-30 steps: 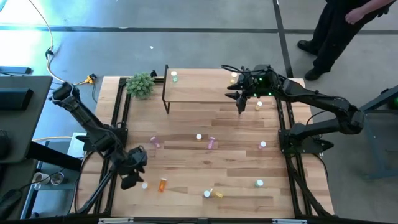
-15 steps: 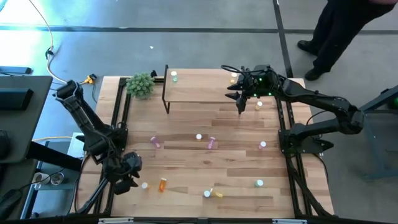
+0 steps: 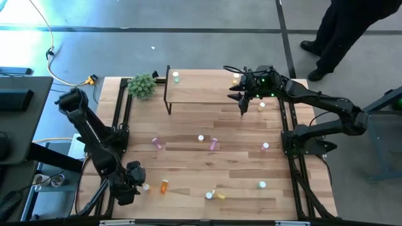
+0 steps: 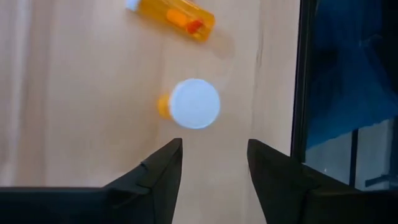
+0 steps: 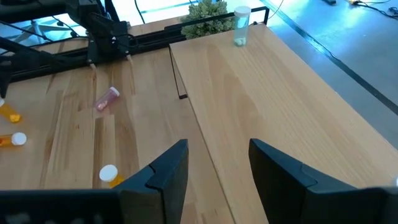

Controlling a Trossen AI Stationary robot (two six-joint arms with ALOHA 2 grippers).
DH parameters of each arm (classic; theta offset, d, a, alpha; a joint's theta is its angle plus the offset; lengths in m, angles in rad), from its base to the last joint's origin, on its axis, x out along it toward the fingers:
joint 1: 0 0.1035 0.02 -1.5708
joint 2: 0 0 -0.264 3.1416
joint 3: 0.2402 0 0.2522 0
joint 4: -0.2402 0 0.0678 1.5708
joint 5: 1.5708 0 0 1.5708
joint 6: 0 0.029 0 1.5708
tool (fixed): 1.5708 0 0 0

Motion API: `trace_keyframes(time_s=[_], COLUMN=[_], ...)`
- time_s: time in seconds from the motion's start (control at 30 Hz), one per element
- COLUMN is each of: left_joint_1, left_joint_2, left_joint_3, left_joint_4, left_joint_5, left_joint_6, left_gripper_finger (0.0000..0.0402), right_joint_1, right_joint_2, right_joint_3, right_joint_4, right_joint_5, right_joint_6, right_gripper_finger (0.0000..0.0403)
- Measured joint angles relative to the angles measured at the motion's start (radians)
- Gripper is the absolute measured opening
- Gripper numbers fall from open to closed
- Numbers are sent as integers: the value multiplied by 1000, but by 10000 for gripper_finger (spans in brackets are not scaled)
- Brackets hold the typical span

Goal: Pick and place medicine bottles onto shelf by color
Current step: Put the bottom left orange pill bottle on the shelf

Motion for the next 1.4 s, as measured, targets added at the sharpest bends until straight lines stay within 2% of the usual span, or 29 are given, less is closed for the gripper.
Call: trace_keyframes(time_s=[0.27,0.6,0.77,0.9,1.4], left_joint_1=[-35,-95,-145,-166,-170], left_joint_2=[107,173,200,233,342], left_joint_3=[0,0,0,0,0], left_joint_4=[23,64,88,94,167], left_joint_5=[-22,-176,-311,-351,-488], left_joint_6=[-103,-231,-314,-385,-415], left_gripper_finger=[157,156,156,156,156], right_joint_1=[0,0,0,0,0], right_joint_2=[0,0,0,0,0], right_joint_3=[0,0,0,0,0], right_joint_4=[2,2,3,3,22], right_joint_5=[0,0,0,0,0], right_joint_6=[14,19,18,2,0], right_gripper_finger=[161,161,161,161,161])
